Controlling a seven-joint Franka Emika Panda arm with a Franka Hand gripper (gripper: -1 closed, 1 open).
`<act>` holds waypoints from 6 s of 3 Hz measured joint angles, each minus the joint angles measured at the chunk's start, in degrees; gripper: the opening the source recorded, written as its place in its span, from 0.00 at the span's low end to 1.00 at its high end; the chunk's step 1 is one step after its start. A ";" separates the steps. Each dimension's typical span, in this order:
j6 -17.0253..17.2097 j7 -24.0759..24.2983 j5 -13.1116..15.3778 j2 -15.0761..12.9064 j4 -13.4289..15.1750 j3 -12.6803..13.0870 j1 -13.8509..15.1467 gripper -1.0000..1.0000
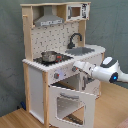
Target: Play with the kitchen
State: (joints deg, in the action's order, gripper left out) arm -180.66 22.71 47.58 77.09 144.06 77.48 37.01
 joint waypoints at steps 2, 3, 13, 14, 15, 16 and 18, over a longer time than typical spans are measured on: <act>-9.97 5.04 -0.14 3.69 1.61 -0.39 5.04 1.00; -14.70 7.98 -0.25 6.80 1.91 -0.36 6.71 1.00; -17.96 -28.31 -11.01 8.66 1.60 2.96 11.77 0.00; -17.93 -34.62 -11.00 8.65 1.56 2.96 11.76 0.00; -17.88 -40.68 -11.00 8.63 1.53 2.97 11.75 0.00; -17.73 -46.66 -10.99 8.62 1.47 3.01 11.71 0.00; -17.19 -52.15 -10.98 7.83 1.42 3.10 11.70 1.00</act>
State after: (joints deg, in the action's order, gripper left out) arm -197.85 -29.44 36.59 84.92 145.48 80.58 48.70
